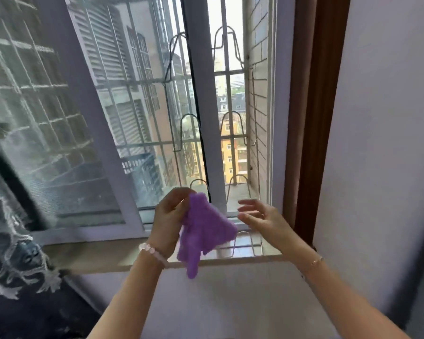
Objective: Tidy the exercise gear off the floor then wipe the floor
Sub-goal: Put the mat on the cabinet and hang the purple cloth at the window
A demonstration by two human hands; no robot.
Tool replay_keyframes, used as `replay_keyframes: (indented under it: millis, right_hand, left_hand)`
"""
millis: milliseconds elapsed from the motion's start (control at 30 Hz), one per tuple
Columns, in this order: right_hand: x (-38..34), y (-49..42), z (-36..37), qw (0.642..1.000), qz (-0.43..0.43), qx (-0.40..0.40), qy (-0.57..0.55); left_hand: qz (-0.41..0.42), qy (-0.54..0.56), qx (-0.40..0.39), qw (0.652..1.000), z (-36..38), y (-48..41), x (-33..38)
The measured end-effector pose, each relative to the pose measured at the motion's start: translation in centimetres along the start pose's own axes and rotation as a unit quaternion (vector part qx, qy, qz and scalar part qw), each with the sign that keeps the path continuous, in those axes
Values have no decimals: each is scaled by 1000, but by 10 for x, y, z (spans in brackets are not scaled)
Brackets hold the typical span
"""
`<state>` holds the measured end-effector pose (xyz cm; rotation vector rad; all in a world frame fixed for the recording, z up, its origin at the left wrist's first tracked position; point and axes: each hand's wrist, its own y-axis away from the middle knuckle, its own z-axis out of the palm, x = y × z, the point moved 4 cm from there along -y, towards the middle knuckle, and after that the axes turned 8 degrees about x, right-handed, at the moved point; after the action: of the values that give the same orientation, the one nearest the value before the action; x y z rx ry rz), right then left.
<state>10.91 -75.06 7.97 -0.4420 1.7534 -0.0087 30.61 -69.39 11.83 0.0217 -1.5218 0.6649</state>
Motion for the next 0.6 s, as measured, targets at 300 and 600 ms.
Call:
replay_keyframes:
  millis: [300, 600]
  right_hand:
    - [-6, -5, 50, 982, 92, -161, -41]
    - [-22, -1, 53, 985, 50, -123, -115]
  left_hand:
    - [-63, 80, -26, 994, -15, -7, 14]
    - [-14, 17, -50, 998, -35, -1, 21]
